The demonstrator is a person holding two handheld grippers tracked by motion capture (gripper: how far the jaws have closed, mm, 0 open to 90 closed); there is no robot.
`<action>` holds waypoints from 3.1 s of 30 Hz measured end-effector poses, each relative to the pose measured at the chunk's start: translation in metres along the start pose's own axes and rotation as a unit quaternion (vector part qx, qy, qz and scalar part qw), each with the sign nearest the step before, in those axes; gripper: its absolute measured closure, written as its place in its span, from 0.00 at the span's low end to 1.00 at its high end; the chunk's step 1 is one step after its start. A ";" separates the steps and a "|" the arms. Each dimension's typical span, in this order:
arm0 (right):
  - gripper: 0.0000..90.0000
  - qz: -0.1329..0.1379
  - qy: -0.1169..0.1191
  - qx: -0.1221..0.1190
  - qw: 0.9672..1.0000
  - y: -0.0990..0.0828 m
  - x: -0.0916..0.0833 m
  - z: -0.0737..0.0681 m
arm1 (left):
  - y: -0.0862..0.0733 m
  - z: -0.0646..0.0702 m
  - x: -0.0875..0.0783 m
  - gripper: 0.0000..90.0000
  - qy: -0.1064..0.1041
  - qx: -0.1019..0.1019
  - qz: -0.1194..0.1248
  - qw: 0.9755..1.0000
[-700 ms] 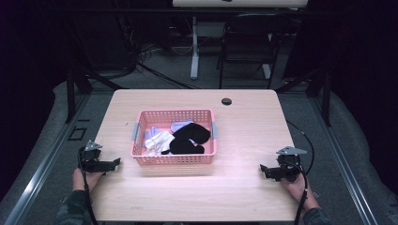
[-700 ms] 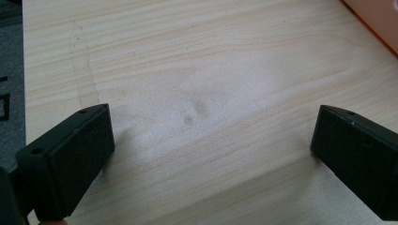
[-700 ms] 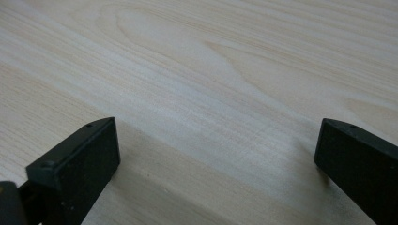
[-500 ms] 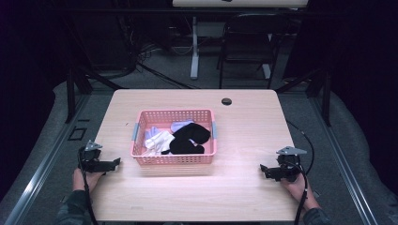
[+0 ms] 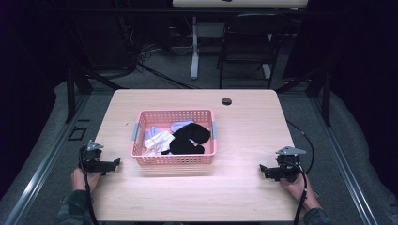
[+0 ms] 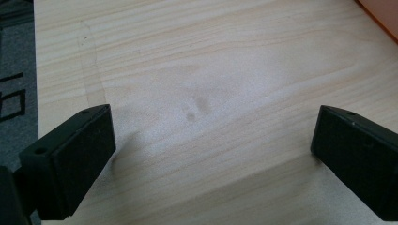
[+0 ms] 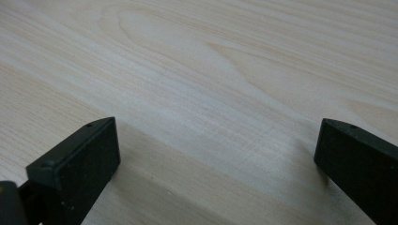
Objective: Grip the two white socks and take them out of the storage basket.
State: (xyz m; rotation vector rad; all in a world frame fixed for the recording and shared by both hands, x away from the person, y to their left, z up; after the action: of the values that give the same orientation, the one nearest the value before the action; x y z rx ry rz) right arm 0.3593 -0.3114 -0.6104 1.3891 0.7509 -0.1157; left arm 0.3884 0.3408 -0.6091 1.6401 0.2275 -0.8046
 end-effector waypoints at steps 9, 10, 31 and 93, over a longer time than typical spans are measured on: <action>0.00 -0.002 -0.003 0.000 1.000 0.000 0.000 0.000 | 0.010 0.002 -0.007 0.00 -0.021 -0.001 -0.005 1.000; 0.00 -0.002 -0.003 0.000 1.000 0.000 0.000 0.000 | 0.010 0.002 -0.008 0.00 -0.023 0.002 -0.008 1.000; 0.00 -0.003 -0.001 0.000 1.000 0.001 0.001 0.000 | 0.062 0.008 -0.048 0.00 -0.067 -0.035 0.000 0.997; 0.00 0.000 -0.007 0.005 1.000 0.000 0.000 0.000 | 0.145 0.130 0.049 0.48 -0.141 0.139 -0.214 0.956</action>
State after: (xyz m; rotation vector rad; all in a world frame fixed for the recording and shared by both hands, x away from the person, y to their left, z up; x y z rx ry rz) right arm 0.3595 -0.3109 -0.6104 1.3971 0.7397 -0.1300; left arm 0.4571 0.1709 -0.5280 1.7355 0.2812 -1.4448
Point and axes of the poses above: each handheld gripper's, and its own axes: x roughly forward along the jaws, y roughly out of its top, z roughly to its right, the point moved 3 cm from there along x, roughly forward along the jaws, and after that the axes turned 12 degrees about z, right-handed, at the moved point
